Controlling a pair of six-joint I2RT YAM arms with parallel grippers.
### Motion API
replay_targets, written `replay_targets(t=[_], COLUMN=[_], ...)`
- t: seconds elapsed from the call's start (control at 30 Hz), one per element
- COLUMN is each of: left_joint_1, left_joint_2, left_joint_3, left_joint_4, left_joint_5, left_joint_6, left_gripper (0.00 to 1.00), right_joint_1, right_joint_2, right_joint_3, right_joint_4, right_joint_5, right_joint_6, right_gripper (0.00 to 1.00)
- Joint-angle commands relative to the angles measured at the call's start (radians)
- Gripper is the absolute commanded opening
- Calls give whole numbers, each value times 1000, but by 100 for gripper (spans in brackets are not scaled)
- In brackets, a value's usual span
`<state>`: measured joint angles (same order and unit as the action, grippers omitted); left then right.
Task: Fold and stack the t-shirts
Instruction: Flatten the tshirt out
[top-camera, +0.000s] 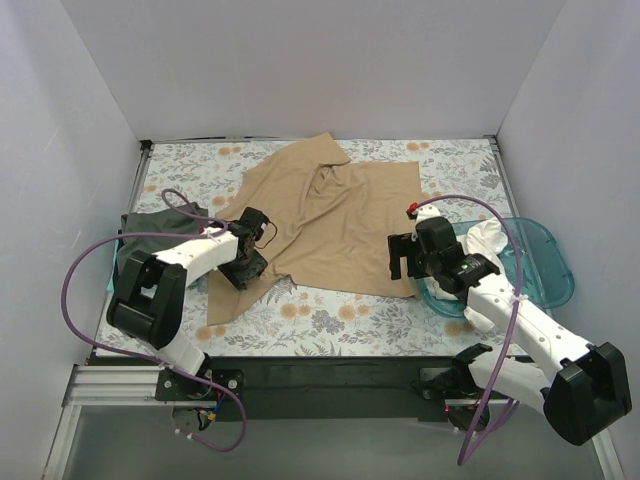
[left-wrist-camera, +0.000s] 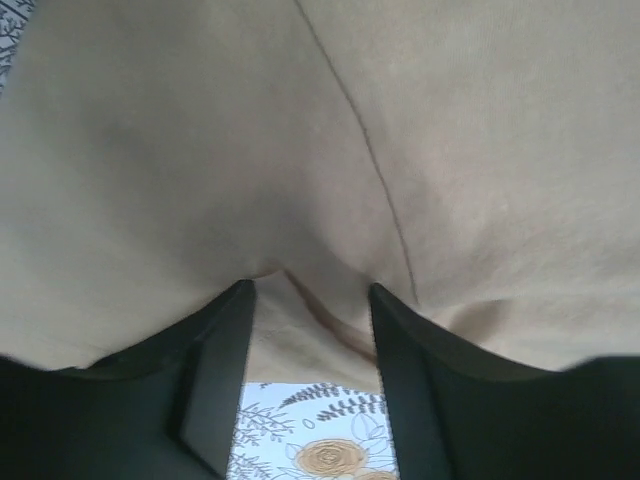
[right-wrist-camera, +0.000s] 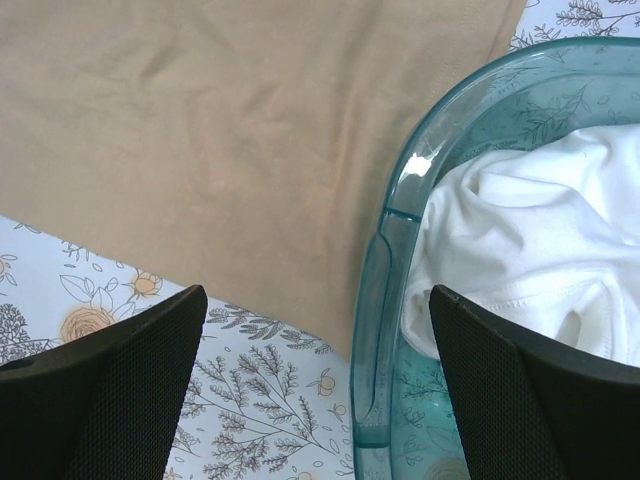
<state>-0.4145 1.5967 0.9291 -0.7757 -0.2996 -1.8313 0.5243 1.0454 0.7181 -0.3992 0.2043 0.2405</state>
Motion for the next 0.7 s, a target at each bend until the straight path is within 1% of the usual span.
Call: replay_targets(t=[0.0, 0.17, 0.23, 0.27, 0.57, 0.6, 0.63, 0.67], left_joint_1=[-10, -43, -62, -70, -139, -145, -152, -162], left_joint_2=[16, -21, -33, -44, -70, -73, -79, -83], left_joint_3=[36, 40, 60, 65, 111, 114, 116, 119], left_joint_4=[-82, -147, -180, -207, -344, -352, -358, -373], left_joint_5=[-24, -16, -29, -36, -68, -70, -70, -72], left_joint_6=[-13, -23, -40, -52, -97, -101, -103, -108], left_gripper=[36, 13, 10, 6, 4, 6, 14, 16], right_joint_1=[3, 3, 5, 5, 3, 3, 3, 5], right_joint_2=[-53, -59, -56, -56, -53, -53, -51, -50], right_joint_3=[-26, -32, -35, -39, -42, -42, -43, -43], right_joint_4=[10, 10, 8, 10, 10, 10, 8, 8], right_joint_5=[44, 67, 67, 69, 76, 78, 76, 76], right_joint_6=[2, -3, -6, -7, -12, -10, -10, -10], right_gripper=[98, 98, 98, 98, 98, 98, 98, 98])
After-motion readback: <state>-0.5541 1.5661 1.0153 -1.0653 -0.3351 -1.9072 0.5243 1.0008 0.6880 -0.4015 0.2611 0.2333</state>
